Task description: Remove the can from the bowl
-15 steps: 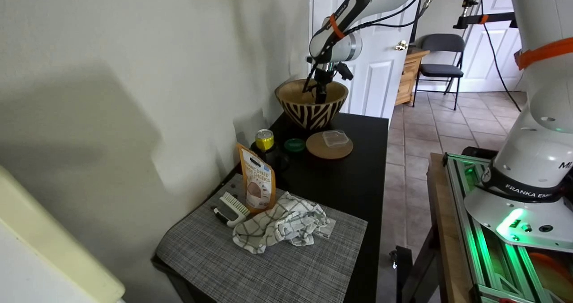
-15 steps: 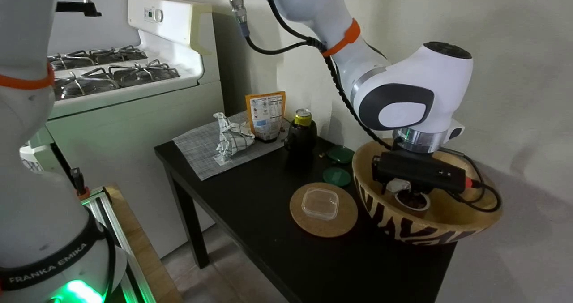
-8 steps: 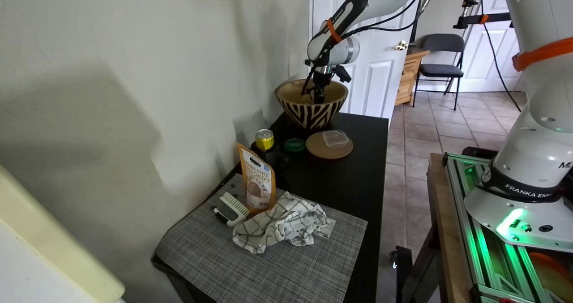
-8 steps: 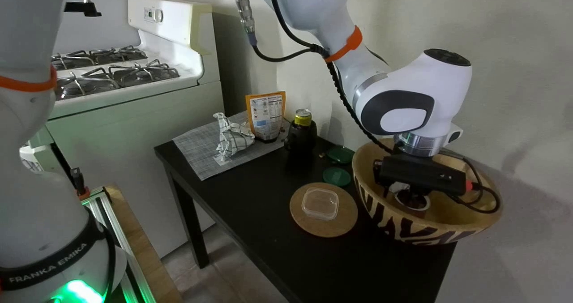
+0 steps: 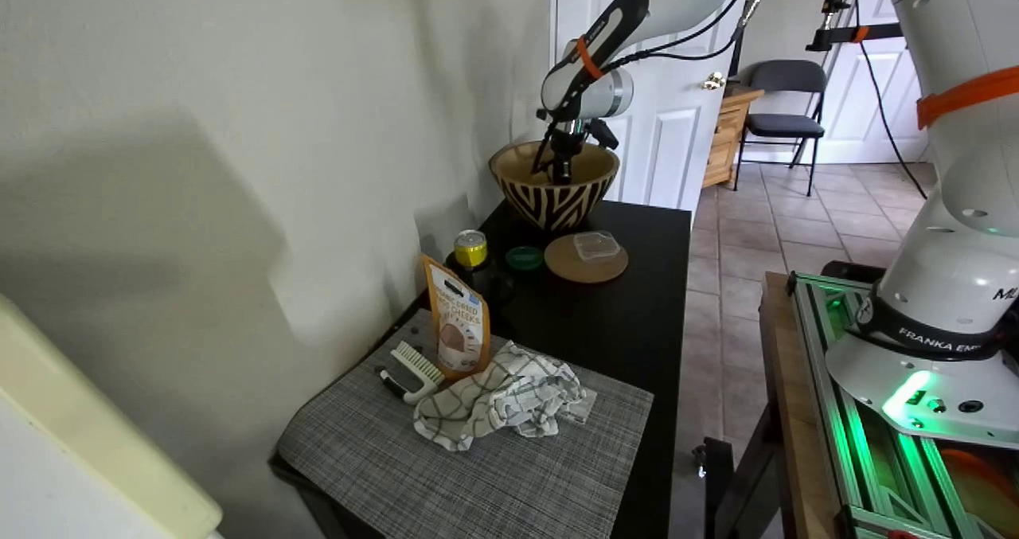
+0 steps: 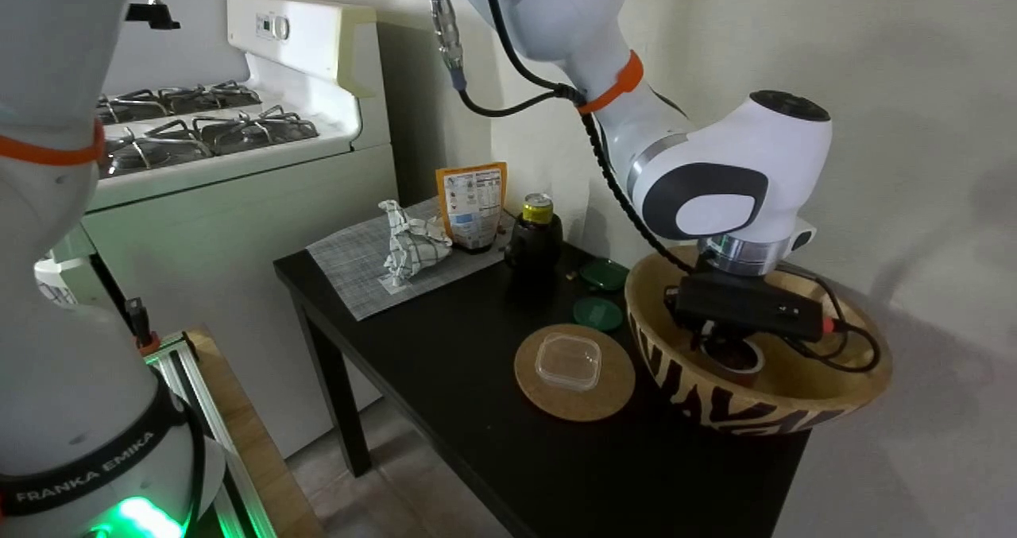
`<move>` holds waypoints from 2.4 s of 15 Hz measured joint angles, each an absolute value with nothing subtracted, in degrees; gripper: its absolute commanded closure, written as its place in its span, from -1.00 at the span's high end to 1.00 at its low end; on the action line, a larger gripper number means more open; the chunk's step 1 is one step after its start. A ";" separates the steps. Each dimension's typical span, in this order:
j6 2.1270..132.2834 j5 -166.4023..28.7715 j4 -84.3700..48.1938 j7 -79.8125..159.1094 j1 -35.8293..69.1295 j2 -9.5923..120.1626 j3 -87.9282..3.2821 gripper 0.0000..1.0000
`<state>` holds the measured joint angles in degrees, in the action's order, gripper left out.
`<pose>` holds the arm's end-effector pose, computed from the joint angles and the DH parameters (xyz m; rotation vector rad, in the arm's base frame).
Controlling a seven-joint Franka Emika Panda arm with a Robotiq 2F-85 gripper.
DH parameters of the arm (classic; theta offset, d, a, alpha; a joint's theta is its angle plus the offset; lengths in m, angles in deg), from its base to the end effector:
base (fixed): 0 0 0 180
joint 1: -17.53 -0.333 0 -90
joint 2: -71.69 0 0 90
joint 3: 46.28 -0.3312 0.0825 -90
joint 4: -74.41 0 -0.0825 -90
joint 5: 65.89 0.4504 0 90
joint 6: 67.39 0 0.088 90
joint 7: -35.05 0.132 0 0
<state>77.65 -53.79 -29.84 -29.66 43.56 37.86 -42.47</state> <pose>0.6248 -0.3555 0.1627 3.0251 0.7025 0.2401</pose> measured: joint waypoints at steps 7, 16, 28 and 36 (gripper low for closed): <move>77.64 -54.93 -29.77 -29.53 43.58 38.08 -42.13 -0.94; 77.64 -56.08 -39.90 -29.84 44.14 54.11 -40.07 -0.94; 81.49 -62.81 -58.93 -29.37 31.31 84.16 -38.67 -0.94; 75.76 -63.17 -66.01 -28.79 18.95 91.10 -40.14 -0.94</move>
<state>75.76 -63.17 -66.01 -28.79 18.95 91.10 -40.14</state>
